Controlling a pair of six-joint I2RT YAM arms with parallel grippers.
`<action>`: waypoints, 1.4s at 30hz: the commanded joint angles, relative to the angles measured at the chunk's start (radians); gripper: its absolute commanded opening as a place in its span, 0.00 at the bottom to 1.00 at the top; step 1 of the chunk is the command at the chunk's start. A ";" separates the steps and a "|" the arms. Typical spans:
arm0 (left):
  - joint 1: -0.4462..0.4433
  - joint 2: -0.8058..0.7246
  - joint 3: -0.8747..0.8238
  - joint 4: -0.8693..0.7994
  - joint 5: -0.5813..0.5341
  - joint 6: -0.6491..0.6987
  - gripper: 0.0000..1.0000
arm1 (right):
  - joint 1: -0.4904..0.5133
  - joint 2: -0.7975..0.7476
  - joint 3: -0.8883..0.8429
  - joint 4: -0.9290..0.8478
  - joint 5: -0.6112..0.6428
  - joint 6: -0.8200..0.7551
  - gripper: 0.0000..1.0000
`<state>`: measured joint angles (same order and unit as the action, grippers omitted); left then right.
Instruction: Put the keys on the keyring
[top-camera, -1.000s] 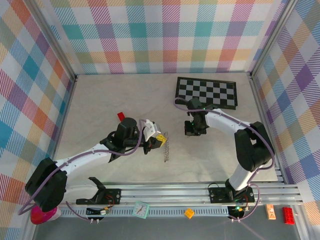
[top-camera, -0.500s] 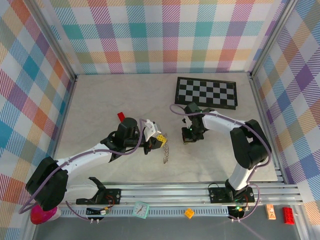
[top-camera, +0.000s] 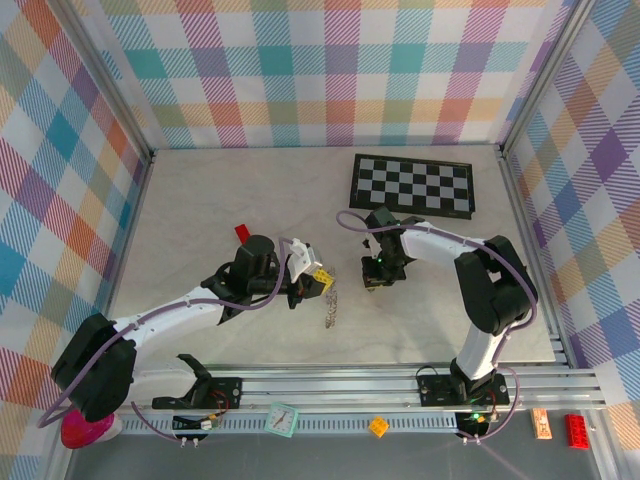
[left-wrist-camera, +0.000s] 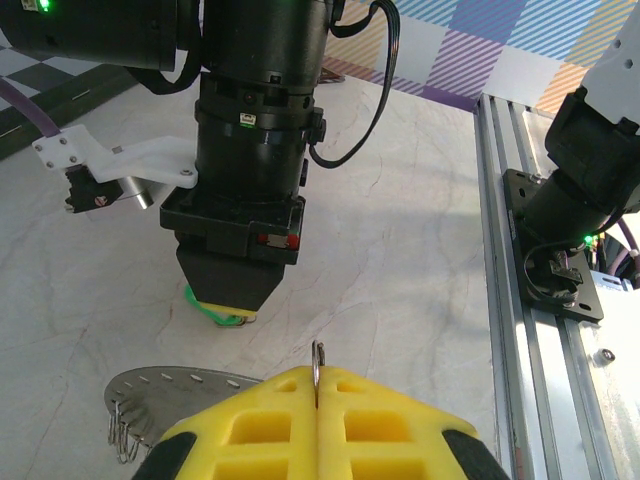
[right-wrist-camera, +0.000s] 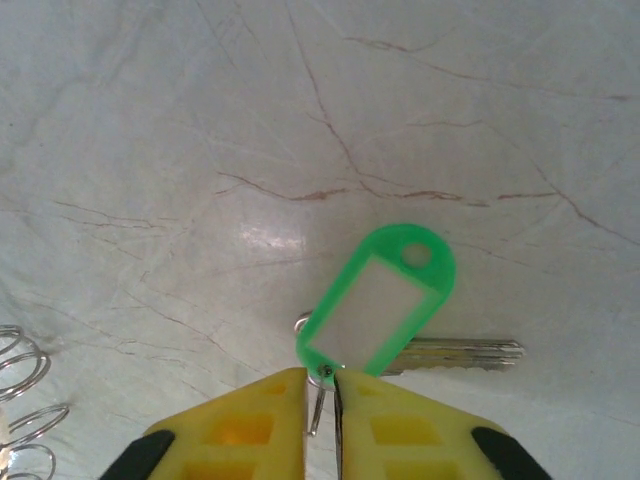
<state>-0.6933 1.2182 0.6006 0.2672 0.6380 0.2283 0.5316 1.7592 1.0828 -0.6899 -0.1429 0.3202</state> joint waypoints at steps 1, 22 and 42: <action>-0.015 0.003 0.016 0.046 0.034 -0.004 0.00 | 0.005 0.007 0.016 -0.037 0.016 -0.008 0.18; -0.015 0.007 0.018 0.043 0.032 -0.002 0.00 | 0.025 0.022 0.023 -0.056 0.009 -0.016 0.20; -0.016 0.011 0.018 0.040 0.033 -0.002 0.00 | 0.028 0.025 0.034 -0.062 0.032 -0.014 0.14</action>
<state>-0.6933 1.2240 0.6006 0.2676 0.6384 0.2283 0.5514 1.7794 1.0904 -0.7273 -0.1158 0.3195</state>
